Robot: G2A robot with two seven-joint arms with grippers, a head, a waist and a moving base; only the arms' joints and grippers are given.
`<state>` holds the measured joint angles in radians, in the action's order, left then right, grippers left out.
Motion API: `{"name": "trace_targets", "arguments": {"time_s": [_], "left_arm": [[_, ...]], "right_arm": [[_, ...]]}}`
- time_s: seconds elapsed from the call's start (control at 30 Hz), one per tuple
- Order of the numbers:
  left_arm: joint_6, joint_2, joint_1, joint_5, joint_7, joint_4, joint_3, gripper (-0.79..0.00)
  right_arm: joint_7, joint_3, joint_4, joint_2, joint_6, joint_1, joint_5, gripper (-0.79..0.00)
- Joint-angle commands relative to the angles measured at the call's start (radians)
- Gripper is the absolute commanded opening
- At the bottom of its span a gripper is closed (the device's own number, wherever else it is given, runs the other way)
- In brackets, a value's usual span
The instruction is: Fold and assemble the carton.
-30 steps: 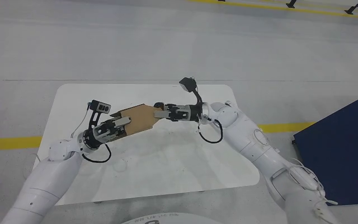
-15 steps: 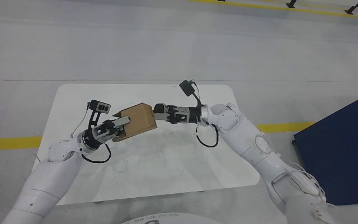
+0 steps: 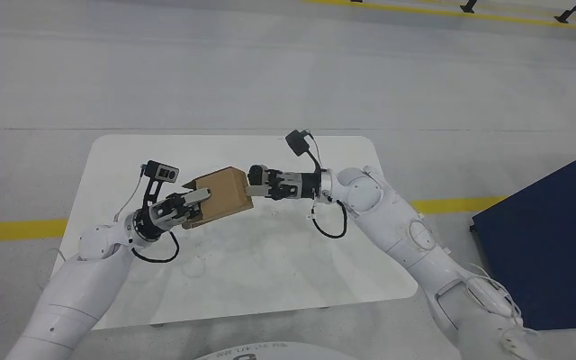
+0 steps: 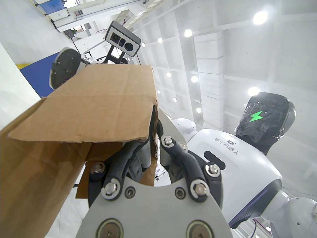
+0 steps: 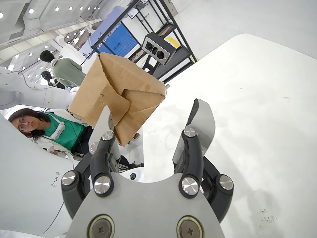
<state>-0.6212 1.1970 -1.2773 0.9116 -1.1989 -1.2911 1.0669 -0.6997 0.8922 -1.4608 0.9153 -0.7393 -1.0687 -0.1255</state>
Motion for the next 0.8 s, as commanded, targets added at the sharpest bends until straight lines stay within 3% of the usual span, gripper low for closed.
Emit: {"name": "trace_targets", "arguments": {"time_s": [0.0, 0.77], "left_arm": [[0.001, 0.001, -0.001, -0.001, -0.001, 0.001, 0.001, -0.785], [0.009, 0.019, 0.007, -0.023, -0.009, 0.02, -0.011, -0.785]], "right_arm": [[0.006, -0.002, -0.001, 0.003, 0.011, 0.001, 0.014, 0.0], [0.052, -0.058, 0.03, 0.054, 0.106, 0.047, 0.135, 0.0]]}}
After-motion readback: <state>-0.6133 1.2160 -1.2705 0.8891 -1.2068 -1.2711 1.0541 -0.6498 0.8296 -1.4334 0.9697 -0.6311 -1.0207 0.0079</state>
